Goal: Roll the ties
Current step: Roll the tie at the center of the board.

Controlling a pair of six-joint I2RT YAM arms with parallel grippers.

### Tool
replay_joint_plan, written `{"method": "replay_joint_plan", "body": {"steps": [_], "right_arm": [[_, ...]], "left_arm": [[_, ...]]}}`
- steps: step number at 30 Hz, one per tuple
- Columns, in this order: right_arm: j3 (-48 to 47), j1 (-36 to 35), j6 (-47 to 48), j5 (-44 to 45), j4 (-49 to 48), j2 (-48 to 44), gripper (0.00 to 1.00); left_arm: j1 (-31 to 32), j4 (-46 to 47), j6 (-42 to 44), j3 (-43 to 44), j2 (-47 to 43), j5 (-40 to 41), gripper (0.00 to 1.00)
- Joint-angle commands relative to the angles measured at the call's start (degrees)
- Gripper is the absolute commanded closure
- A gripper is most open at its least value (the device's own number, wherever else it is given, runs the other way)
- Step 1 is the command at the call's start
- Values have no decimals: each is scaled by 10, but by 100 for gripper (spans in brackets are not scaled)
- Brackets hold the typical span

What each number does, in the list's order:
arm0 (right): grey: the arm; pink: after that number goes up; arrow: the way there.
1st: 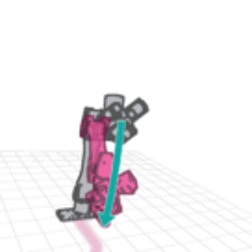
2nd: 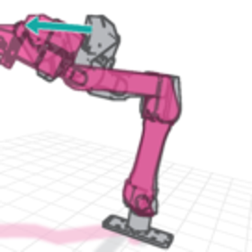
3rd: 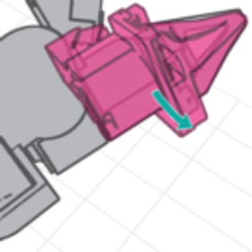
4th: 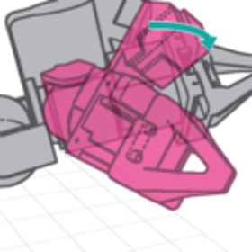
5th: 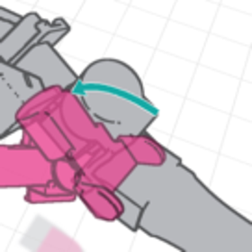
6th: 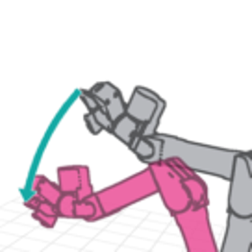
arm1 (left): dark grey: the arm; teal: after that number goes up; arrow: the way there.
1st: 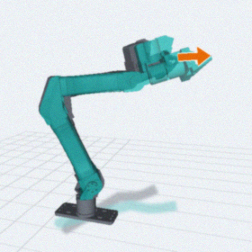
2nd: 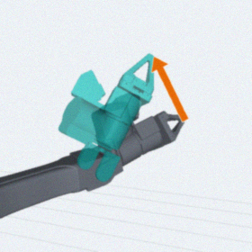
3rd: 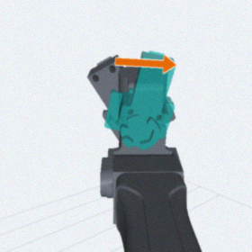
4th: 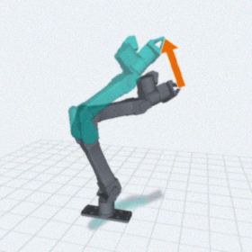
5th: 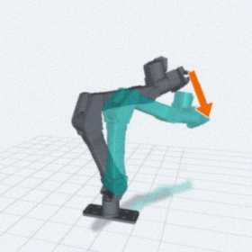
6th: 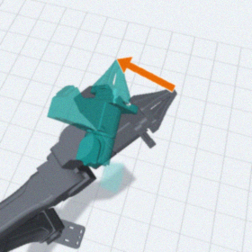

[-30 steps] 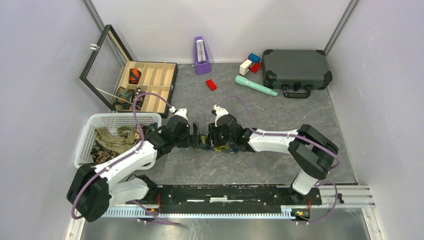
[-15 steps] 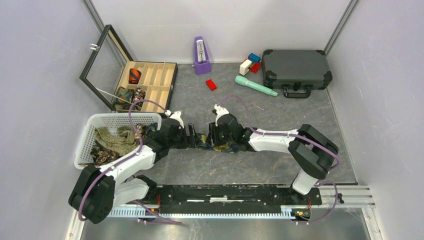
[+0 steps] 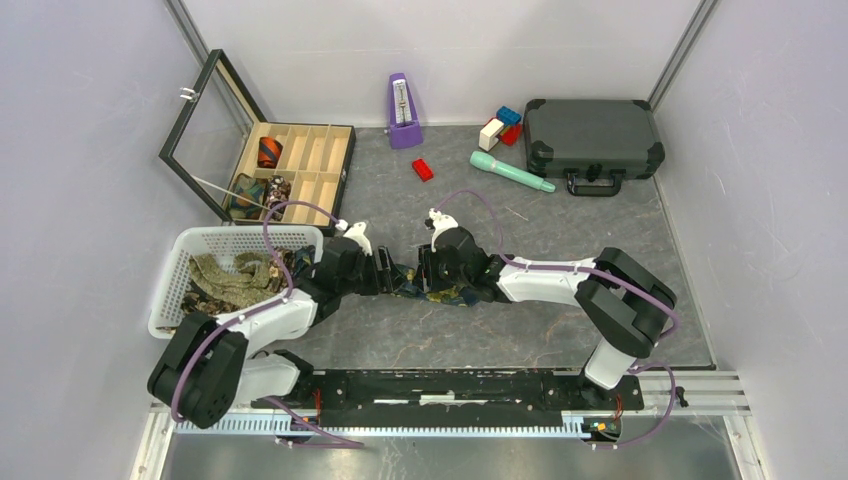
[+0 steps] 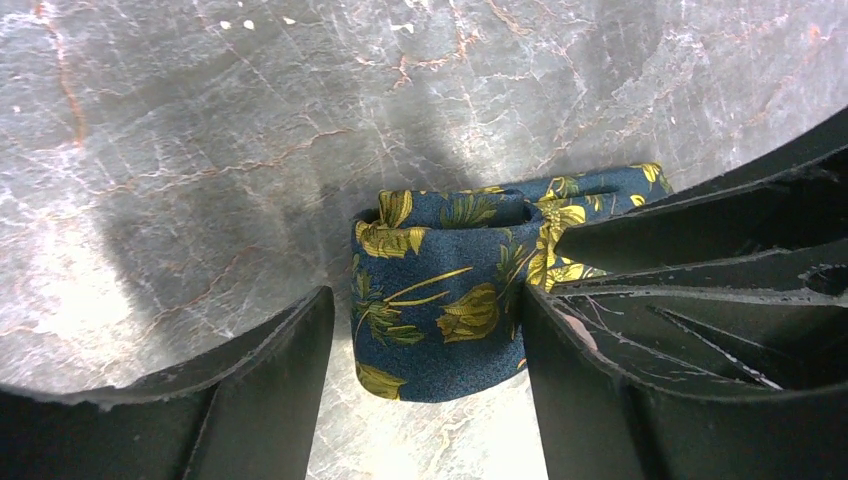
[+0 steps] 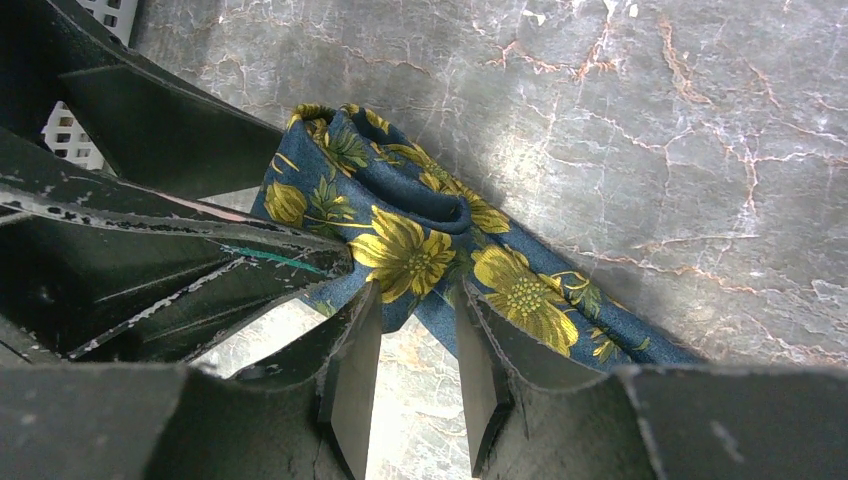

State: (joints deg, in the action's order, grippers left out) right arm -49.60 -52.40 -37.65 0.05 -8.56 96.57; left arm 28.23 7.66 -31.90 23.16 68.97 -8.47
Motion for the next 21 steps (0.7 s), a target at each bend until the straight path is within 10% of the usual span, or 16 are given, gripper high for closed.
{"method": "replay_joint_plan", "body": {"steps": [1, 21], "right_arm": [[-5, 2, 8, 1, -16, 10, 61], [-6, 6, 10, -20, -21, -27, 59]], "left_arm": [[-4, 51, -2, -17, 14, -18, 27], [4, 46, 8, -12, 37, -5, 51]]}}
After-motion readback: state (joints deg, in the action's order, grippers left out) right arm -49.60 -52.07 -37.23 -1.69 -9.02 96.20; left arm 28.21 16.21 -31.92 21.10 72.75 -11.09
